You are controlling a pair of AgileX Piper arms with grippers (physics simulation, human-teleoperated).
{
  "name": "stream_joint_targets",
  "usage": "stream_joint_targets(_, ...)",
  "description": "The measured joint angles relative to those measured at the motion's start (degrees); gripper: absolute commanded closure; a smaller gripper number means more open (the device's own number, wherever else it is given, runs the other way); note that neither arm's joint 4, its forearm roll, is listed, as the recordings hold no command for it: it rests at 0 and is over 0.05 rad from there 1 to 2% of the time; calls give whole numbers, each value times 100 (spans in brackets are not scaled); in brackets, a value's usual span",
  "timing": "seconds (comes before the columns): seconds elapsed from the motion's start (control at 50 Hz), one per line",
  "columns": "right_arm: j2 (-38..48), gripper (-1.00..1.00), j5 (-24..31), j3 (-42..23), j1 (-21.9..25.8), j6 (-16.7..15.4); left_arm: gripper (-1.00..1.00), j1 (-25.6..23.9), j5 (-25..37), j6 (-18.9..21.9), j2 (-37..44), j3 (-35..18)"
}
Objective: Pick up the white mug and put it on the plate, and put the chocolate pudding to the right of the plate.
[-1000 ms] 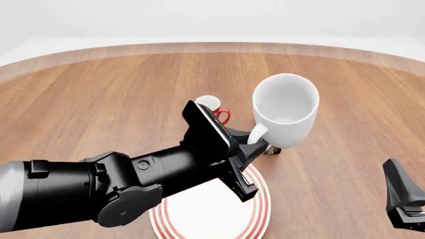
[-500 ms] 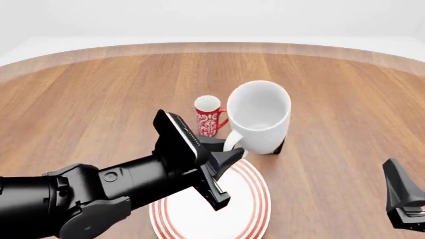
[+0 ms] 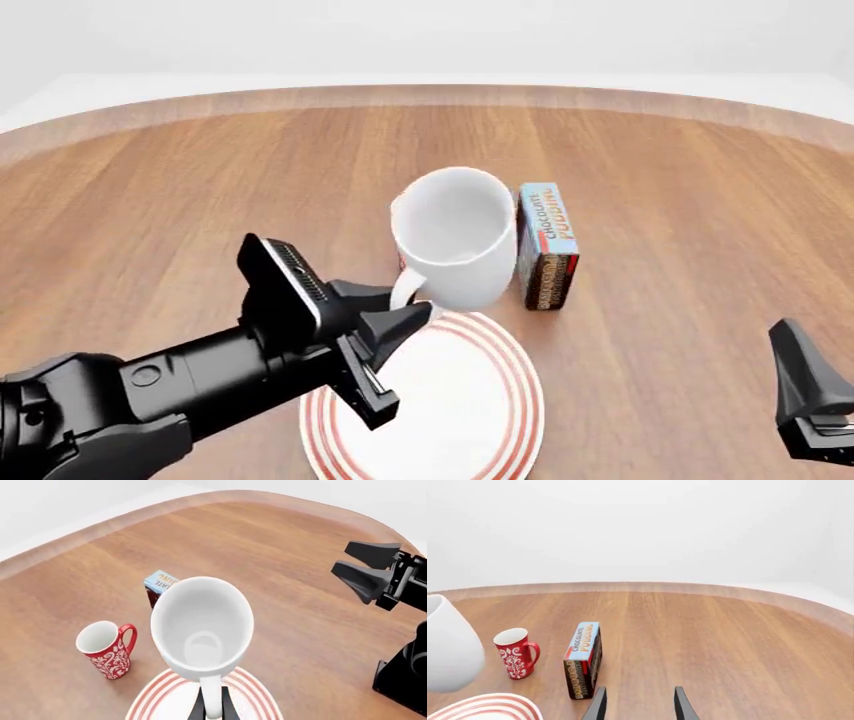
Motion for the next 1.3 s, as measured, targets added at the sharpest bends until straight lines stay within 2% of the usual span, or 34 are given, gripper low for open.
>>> stream_joint_targets(0.38, 0, -100, 0, -1, -4, -6, 100, 131, 61, -156, -96, 305)
stream_joint_targets(0.88, 0, -100, -2, 4, -9, -9, 100, 138, -207, -518, 316, 686)
stream_joint_targets(1.3, 0, -100, -4, 5, -9, -14, 100, 180, -235, -646, 491, 875)
